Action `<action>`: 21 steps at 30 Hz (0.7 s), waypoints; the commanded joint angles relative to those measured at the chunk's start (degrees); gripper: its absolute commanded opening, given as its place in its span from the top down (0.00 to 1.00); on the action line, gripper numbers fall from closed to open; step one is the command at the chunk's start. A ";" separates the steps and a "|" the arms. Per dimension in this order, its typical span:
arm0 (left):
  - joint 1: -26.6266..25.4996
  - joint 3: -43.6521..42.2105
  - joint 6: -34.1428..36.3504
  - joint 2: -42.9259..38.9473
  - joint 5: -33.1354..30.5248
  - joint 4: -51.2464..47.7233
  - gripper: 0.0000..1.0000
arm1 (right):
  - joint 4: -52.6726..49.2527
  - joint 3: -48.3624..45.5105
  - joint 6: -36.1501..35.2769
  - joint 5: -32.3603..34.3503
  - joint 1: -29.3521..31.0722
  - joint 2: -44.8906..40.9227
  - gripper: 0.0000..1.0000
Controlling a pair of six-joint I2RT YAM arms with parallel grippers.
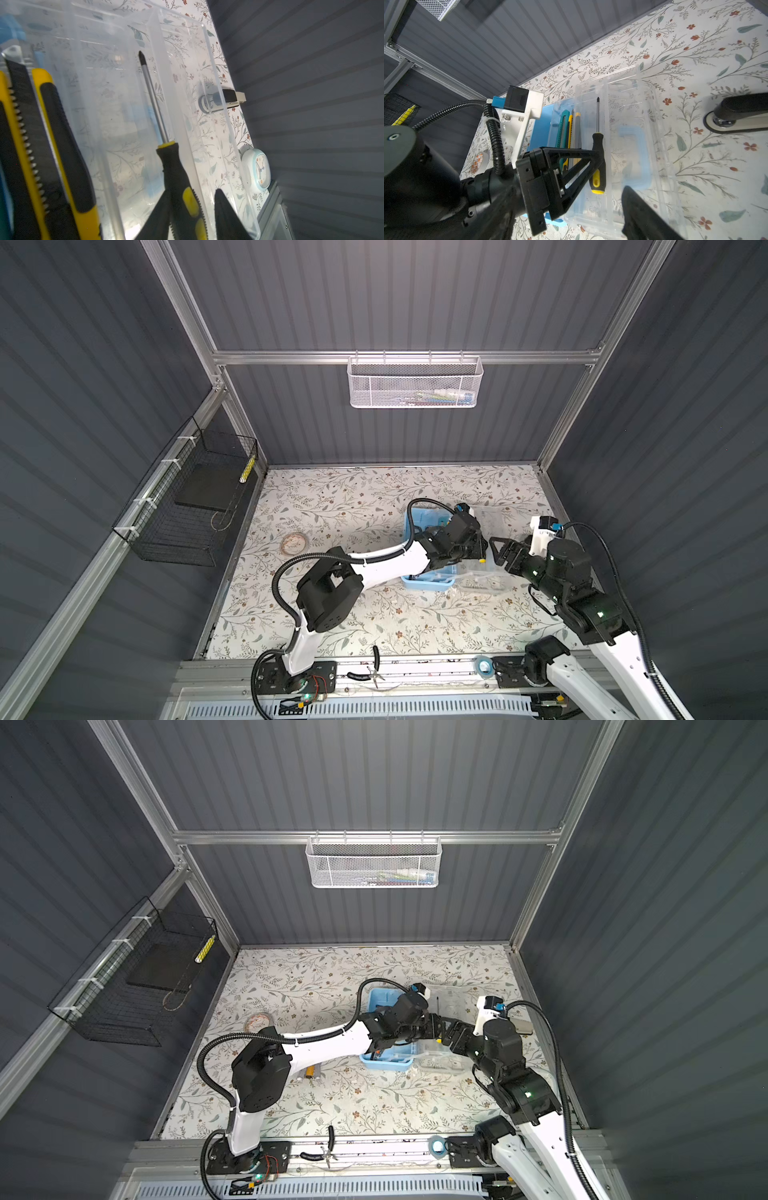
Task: Pack the tool kit
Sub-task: 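Lift the black-yellow screwdriver and carry it over the blue box, then open the left gripper to drop the screwdriver and withdraw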
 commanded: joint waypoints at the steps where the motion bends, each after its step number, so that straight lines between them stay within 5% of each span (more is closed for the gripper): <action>1: -0.47 2.02 0.47 0.72 0.82 0.30 0.63 | -0.12 0.38 -0.55 -0.45 -0.22 0.07 0.20; 6: -0.47 2.59 4.76 -1.54 -1.38 -1.04 0.62 | -0.15 1.21 -1.05 -0.86 -0.26 0.49 0.20; 14: 0.85 -1.85 17.17 -12.94 -15.00 -8.83 0.46 | 0.49 2.48 -2.34 -3.90 -0.30 3.90 0.21; 21: 11.09 -14.29 18.34 -22.50 -13.73 -15.77 0.44 | 1.63 2.54 -2.05 -8.18 -0.22 7.40 0.22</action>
